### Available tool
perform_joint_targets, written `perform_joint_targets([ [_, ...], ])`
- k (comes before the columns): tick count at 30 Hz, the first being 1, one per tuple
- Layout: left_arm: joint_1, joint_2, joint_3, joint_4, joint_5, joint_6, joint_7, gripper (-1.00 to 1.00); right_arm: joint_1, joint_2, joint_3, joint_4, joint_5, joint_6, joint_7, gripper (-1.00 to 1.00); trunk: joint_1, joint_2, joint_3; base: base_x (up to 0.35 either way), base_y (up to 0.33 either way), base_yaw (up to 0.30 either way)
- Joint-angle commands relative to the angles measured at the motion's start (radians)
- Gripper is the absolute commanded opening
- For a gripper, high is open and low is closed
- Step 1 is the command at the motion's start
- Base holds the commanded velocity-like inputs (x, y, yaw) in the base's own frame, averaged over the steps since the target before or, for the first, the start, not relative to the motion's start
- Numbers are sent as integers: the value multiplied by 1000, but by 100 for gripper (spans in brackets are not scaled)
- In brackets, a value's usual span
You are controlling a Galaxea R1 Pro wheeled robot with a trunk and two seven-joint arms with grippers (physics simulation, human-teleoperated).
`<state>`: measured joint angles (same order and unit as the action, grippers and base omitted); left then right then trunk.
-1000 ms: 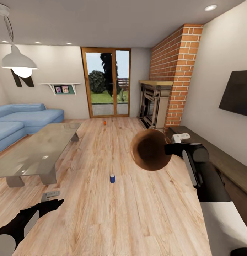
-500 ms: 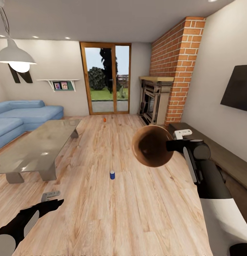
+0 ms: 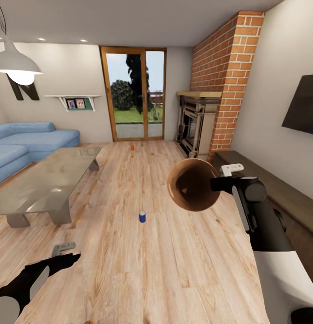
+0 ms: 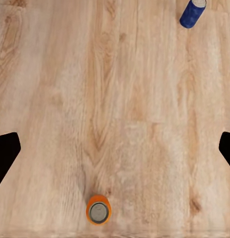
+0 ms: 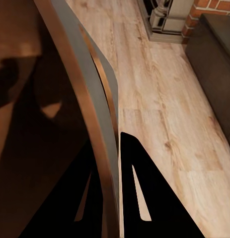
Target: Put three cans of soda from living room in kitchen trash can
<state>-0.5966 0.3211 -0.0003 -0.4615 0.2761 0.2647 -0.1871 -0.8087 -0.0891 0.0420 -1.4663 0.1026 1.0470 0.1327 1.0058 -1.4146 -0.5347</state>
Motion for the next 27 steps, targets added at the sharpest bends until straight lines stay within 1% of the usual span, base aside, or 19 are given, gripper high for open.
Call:
perform_joint_targets([
  [1, 0, 0, 0, 2, 0, 10, 0, 100, -1, 0, 0, -1, -11, 0, 4, -100, 4, -7, -5, 0, 0, 0],
  [3, 0, 1, 0, 27, 0, 37, 2, 100, -1, 0, -1, -1, -11, 0, 4, -100, 12, -21, -14, 0, 0, 0],
  [5, 0, 0, 2, 98, 2, 57, 2, 100, -1, 0, 0, 0, -11, 0, 4, -100, 19, -35, -24, 0, 0, 0],
  [6, 0, 2, 3, 147, 3, 64, 3, 100, 0, 0, 1, 0, -11, 0, 4, -100, 23, -42, -28, 0, 0, 0],
  [9, 0, 3, 3, 171, 5, 68, 1, 100, 0, 0, 1, 0, -11, 0, 4, -100, 35, -63, -42, 0, 0, 0],
  [16, 0, 4, 3, 182, 7, 69, 0, 100, 0, 0, 1, -1, -5, 0, 4, -100, 61, -112, -75, 0, 0, 0],
  [19, 0, 4, 4, 181, 9, 68, -1, 100, 0, 3, 1, -1, 26, 0, 5, -100, 73, -133, -90, 0, 0, 0],
  [21, 0, 3, 4, 181, 9, 66, -2, 100, 0, 5, 1, -2, 36, 0, 5, -100, 81, -147, -99, 0, 0, 0],
  [27, 0, 1, 5, 180, 8, 62, -6, 100, 0, 6, 2, -2, 46, 0, 5, -100, 104, -189, -127, 0, 0, 0],
])
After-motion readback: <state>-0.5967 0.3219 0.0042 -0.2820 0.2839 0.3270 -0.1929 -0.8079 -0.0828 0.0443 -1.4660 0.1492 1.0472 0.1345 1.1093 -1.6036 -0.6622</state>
